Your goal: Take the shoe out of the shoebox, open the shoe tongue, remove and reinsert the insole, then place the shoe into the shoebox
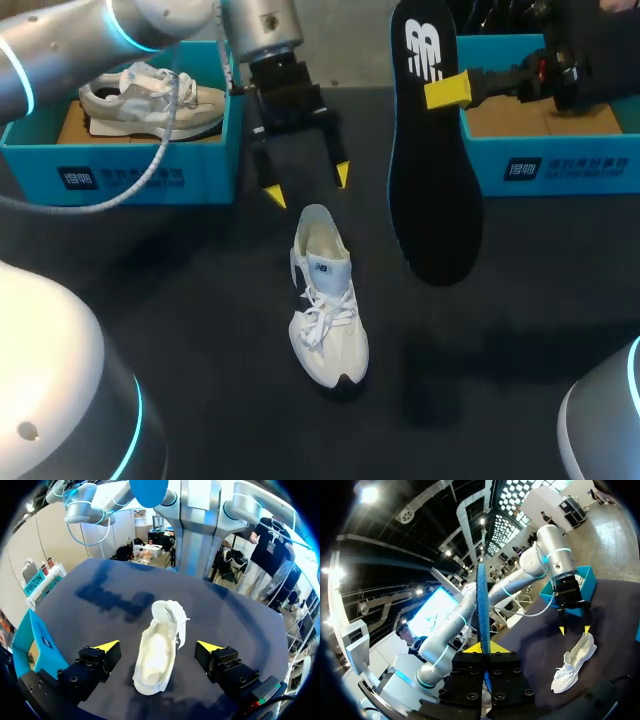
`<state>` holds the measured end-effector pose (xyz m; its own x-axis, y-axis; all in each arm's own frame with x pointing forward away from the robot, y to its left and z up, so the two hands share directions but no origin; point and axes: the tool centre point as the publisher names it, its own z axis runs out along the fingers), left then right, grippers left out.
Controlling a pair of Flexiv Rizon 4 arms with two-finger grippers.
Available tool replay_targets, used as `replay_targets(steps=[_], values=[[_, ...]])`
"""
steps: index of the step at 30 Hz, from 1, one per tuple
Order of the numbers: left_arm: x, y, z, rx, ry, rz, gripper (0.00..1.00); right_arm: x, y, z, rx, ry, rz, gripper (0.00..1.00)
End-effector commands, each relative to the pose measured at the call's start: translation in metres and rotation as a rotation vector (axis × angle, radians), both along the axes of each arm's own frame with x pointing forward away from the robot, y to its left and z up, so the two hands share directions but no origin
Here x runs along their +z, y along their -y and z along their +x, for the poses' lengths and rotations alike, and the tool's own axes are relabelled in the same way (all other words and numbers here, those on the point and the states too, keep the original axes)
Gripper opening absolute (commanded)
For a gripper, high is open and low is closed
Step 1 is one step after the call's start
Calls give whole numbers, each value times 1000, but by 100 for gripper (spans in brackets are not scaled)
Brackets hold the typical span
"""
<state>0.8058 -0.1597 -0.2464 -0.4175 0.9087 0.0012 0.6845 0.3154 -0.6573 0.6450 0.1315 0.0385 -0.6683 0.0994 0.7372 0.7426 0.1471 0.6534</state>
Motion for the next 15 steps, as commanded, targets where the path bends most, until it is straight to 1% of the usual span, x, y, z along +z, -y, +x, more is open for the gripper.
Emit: replay_targets(steps=[1,8,10,12,15], values=[[0,-3,-5,93,53,-95,100,0,-2,2,3,-2,-3,0],[0,-3,-5,93,53,-95,100,0,-2,2,3,-2,-3,0],[-5,-6,-7,135,84,-147,100,0,-2,2,3,-2,-3,0],[-3,-7,-9,165,92,-226,100,0,-2,2,3,-2,-3,0],[5,-7,-8,187,140,-303,100,-2,-1,15,7,-14,6,0]])
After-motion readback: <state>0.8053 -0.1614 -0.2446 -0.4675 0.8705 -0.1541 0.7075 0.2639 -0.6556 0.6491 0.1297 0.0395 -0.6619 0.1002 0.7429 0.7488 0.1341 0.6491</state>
